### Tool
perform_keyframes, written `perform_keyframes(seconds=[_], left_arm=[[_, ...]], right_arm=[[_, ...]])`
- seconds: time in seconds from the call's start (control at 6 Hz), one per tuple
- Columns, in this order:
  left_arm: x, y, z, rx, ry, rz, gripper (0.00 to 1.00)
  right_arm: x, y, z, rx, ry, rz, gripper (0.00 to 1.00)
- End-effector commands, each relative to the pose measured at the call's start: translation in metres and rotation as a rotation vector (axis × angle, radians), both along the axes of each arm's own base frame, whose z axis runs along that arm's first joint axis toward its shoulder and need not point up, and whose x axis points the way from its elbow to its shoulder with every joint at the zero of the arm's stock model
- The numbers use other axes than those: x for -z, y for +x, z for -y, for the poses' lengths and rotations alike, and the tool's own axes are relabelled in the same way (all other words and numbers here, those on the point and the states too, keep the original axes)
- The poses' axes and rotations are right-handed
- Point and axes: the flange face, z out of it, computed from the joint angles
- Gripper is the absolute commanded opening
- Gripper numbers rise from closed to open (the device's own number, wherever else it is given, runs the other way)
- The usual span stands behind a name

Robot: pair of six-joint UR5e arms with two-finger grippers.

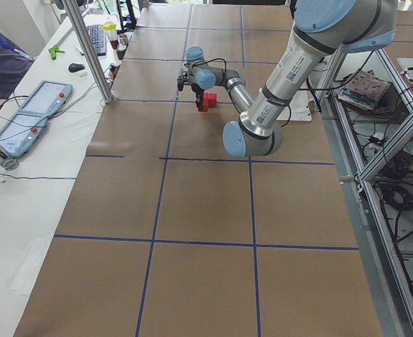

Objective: Form red blocks into L shape at center
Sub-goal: 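Carry the cube with the left gripper toward the two placed cubes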

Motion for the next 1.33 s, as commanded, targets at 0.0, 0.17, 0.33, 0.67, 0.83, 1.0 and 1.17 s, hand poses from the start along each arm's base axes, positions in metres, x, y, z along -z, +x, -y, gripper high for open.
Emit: perform_keyframes(seconds=[0.0, 0.17, 0.33, 0.67, 0.83, 1.0, 1.17], left_arm=[[0.005, 0.003, 0.006, -0.070, 0.138, 0.011, 0.05], [0.011, 0.002, 0.005, -0.010, 0.068, 0.008, 0.05], [0.016, -0.005, 0.002, 0.155, -0.112, 0.000, 0.06], [0.017, -0.018, 0.006, 0.654, -0.492, -0.003, 0.07], [0.004, 0.008, -0.023, 0.811, -0.638, 0.010, 0.07], [0.001, 0.018, -0.032, 0.901, -0.746, 0.012, 0.07], [0.004, 0.022, -0.038, 0.934, -0.804, 0.008, 0.07]], right_arm=[[0.000, 0.000, 0.000, 0.000, 0.001, 0.000, 1.00], [0.000, 0.000, 0.000, -0.001, -0.001, 0.000, 1.00], [0.000, 0.000, 0.000, -0.001, 0.000, 0.000, 1.00], [0.001, 0.000, 0.000, -0.001, 0.002, 0.000, 1.00], [0.000, 0.000, 0.000, 0.000, 0.001, 0.000, 1.00], [0.001, 0.000, 0.001, 0.000, 0.004, 0.000, 1.00], [0.001, 0.000, 0.001, 0.000, 0.004, 0.000, 1.00]])
